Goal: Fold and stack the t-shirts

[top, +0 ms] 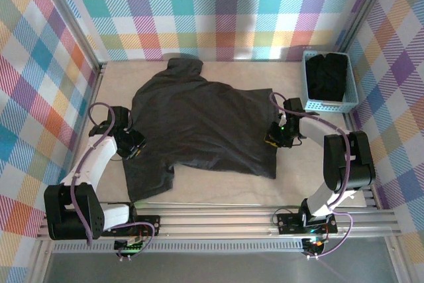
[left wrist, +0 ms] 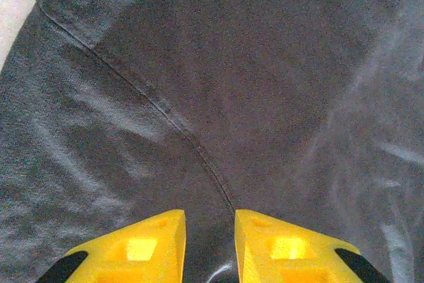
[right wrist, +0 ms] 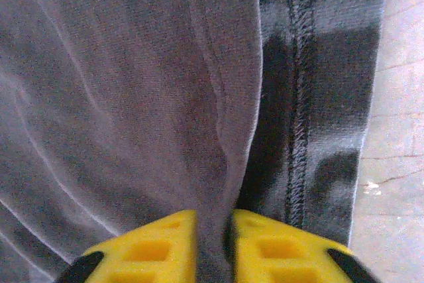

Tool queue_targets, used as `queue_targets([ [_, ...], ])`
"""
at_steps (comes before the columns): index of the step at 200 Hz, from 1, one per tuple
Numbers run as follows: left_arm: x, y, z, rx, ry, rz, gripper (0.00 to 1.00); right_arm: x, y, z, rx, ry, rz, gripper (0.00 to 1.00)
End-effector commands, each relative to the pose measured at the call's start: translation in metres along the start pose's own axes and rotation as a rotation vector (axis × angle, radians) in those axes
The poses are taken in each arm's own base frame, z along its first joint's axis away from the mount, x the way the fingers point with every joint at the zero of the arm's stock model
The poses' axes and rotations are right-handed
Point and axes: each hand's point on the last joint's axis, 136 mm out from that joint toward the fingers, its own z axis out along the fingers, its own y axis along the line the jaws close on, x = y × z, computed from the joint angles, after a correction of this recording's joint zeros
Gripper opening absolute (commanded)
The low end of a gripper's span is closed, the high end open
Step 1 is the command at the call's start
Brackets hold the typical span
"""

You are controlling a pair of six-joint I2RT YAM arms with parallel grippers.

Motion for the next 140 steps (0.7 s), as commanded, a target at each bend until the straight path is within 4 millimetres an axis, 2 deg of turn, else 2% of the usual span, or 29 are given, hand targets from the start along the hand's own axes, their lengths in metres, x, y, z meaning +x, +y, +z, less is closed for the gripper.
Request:
queue_targets([
  [1, 0.004, 0.000, -0.006, 0.006, 0.008, 0.011, 0.26, -0.002, 0.001, -0.001, 0.019, 0.007, -0.009, 0.03],
  [7, 0.004, 0.000, -0.006, 0.007, 0.007, 0.011, 0.26, -0.003, 0.001, -0.003, 0.021, 0.003, -0.010, 0.00],
  [41, 0.004, 0.000, -0.006, 0.005, 0.007, 0.014, 0.26, -0.010, 0.006, -0.019, 0.034, -0.045, -0.021, 0.00],
  [95, 0.003, 0.001, -0.005, 0.000, 0.006, 0.012, 0.26, -0.024, 0.028, -0.058, 0.008, -0.116, -0.027, 0.00],
  [140, 0.001, 0.000, -0.005, -0.002, 0.002, 0.014, 0.26, -0.037, 0.040, -0.071, 0.004, -0.126, -0.026, 0.00],
])
